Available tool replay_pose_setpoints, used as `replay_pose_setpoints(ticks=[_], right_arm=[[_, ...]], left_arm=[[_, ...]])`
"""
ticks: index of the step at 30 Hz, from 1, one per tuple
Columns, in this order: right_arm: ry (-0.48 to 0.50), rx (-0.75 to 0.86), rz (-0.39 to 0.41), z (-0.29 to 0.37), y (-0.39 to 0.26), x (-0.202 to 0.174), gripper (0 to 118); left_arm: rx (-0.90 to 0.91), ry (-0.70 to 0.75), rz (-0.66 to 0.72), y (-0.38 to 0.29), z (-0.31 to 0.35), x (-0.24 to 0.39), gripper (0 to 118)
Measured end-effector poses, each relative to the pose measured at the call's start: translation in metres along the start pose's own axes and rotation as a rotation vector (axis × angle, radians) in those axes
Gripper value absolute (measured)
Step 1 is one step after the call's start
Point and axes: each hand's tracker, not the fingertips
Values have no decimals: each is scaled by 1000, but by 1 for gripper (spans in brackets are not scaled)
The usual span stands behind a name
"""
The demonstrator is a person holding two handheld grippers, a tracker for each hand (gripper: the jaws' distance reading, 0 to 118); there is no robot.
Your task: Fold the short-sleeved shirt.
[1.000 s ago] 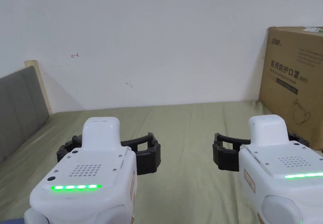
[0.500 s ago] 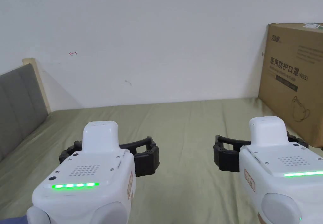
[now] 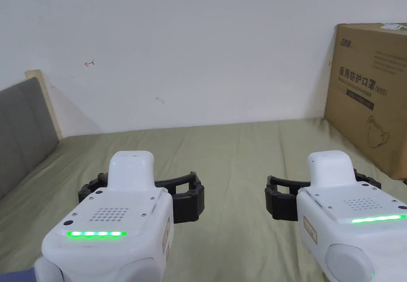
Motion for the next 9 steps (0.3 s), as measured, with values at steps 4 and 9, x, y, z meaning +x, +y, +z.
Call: replay_pose_setpoints(ticks=[4, 9], right_arm=[[-5, 2, 8, 1, 0, 1, 109], [-5, 3, -22, 2, 2, 5, 109]], left_arm=[[-9, 37, -8, 1, 0, 2, 118], [-8, 83, -33, -2, 0, 5, 118]])
